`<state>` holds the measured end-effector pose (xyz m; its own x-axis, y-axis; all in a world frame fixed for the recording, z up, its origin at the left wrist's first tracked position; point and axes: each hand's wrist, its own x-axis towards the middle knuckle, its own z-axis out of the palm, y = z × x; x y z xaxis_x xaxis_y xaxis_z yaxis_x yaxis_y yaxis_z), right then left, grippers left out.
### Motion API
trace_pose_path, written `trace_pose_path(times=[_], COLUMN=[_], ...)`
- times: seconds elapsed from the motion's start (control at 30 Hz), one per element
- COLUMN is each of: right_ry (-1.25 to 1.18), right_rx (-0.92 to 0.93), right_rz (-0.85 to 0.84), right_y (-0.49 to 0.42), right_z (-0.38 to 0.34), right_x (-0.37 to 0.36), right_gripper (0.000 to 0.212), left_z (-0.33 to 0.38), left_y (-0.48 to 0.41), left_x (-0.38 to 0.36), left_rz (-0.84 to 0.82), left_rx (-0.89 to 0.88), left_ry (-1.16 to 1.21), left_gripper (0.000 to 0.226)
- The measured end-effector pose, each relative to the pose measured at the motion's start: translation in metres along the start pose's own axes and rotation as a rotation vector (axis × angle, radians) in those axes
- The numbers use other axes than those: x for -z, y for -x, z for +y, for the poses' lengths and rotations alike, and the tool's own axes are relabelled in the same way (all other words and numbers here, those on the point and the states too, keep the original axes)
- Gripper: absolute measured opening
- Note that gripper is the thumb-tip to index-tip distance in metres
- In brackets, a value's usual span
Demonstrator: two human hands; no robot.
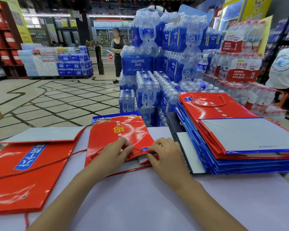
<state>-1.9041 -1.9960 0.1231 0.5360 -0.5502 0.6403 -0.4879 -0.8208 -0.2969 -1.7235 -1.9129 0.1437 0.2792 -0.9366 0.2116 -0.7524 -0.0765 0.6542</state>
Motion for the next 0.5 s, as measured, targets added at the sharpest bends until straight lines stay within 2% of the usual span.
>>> trace_pose_path(times=[0.1,0.3,0.4,0.5], right_ry=[-0.064,-0.106,-0.144,-0.118], right_rx=[-0.033,-0.062,-0.14,-0.198], right_rz=[-0.062,-0.298,-0.373,-0.394], right_y=[0.0,0.0,-0.001,-0.002], right_z=[-0.002,-0.008,-0.009,-0.012], right_x=[-0.001,0.006,0.012,0.016], right_gripper=[0.009,0.015,0.02,0.016], left_z=[0.001,-0.001,-0.002,0.002], left_y=[0.0,-0.001,-0.003,-0.002], left_x=[-0.003,0.007,0.023,0.037], left_rz=[0.039,0.095,0.198,0.312], left_rx=[0.031,-0.059,-0.092,-0.031], left_ry=[0.012,0.042,0.138,0.38], left_gripper=[0.013,0.011,0.011,0.009])
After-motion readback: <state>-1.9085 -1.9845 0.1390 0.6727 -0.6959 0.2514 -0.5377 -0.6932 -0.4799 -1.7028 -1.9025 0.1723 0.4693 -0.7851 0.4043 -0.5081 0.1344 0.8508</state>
